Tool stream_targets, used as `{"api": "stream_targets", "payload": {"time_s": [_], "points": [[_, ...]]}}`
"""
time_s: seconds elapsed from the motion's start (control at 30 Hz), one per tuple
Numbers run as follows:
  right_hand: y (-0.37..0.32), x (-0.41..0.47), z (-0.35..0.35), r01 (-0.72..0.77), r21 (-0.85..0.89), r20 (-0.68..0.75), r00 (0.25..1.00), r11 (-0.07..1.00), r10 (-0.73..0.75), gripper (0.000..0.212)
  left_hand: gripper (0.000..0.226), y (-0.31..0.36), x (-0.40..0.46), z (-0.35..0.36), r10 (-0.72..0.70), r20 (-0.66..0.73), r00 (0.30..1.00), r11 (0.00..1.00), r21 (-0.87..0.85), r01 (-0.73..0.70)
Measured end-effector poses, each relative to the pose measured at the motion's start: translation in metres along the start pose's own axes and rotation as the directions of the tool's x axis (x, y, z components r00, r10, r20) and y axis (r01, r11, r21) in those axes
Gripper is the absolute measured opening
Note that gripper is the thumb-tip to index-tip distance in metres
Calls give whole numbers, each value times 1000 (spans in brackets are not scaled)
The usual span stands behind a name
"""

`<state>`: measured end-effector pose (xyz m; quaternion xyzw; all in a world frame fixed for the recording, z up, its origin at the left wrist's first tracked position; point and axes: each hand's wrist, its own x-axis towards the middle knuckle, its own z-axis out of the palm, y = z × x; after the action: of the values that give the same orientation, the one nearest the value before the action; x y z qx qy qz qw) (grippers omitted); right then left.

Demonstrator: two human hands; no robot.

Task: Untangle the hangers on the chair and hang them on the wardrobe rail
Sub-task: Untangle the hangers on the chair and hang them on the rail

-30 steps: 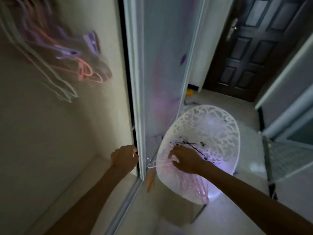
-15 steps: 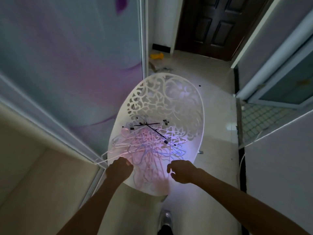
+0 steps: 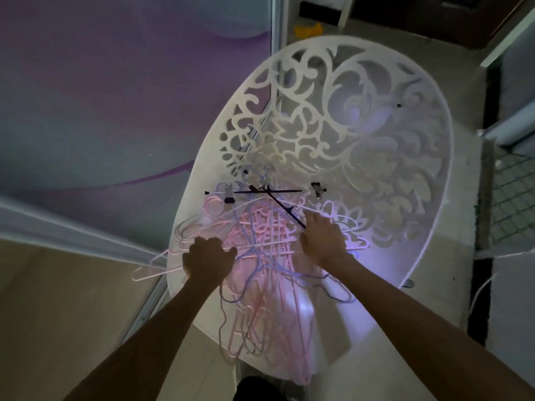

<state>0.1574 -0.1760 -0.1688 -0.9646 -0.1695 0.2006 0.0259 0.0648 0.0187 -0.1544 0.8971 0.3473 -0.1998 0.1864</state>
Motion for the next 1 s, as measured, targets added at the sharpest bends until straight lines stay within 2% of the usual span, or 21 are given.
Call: {"api": "stream_targets", "payload": {"time_s": [0.1, 0.23, 0.3, 0.37, 0.43, 0.47, 0.53, 0.6, 0.63, 0.7, 0.73, 0.8, 0.83, 0.9, 0.97, 1.0], "points": [[4, 14, 11, -28, 70, -34, 999, 997, 30, 26, 35, -9, 11, 0, 47, -31, 998, 997, -62, -49], [12, 11, 15, -2, 229, -144, 989, 973, 36, 25, 32, -20, 19, -14, 75, -49, 996, 983, -164, -82], [17, 4, 16, 65, 234, -235, 972, 970, -8, 24, 31, -21, 21, -22, 137, -186, 973, 972, -163, -168], [23, -2, 16, 107, 209, -287, 957, 972, -43, 22, 32, -14, 27, -30, 181, -392, 902, 958, -137, -252], [29, -4, 17, 119, 190, -301, 952, 975, -58, 20, 41, -4, 42, -38, 285, -491, 823, 937, -38, -347], [31, -2, 16, 122, 183, -285, 956, 976, -66, 18, 47, 4, 52, -41, 377, -454, 807, 915, 47, -401], [33, 3, 11, 137, 147, -252, 963, 980, -96, 15, 53, 18, 68, -42, 514, -233, 826, 857, 194, -478], [34, 8, 1, 169, 109, -271, 953, 980, -134, 18, 47, 31, 76, -38, 467, 29, 884, 851, 258, -458], [32, 10, -7, 193, 99, -311, 938, 976, -154, 22, 44, 33, 77, -34, 412, 84, 907, 870, 261, -419], [25, 24, -24, 221, 104, -349, 921, 970, -173, 24, 40, 38, 85, -26, 420, 27, 907, 872, 263, -412], [19, 34, -32, 222, 120, -315, 933, 968, -175, 25, 39, 37, 89, -24, 451, -48, 891, 868, 257, -425], [8, 59, -38, 198, 110, -166, 970, 974, -179, 33, 39, 37, 103, -20, 525, -224, 821, 847, 230, -478], [1, 70, -38, 191, 65, -79, 979, 979, -186, 40, 43, 38, 109, -19, 556, -244, 794, 828, 247, -504], [-11, 84, -31, 190, -42, 52, 981, 981, -188, 48, 46, 40, 119, -17, 567, -111, 816, 805, 286, -521], [-17, 92, -21, 188, -103, 25, 982, 977, -187, 40, 34, 42, 122, -18, 494, 22, 869, 833, 275, -480], [-17, 94, -18, 182, -81, -13, 983, 980, -184, 33, 28, 42, 124, -19, 487, 6, 873, 846, 243, -474]]}}
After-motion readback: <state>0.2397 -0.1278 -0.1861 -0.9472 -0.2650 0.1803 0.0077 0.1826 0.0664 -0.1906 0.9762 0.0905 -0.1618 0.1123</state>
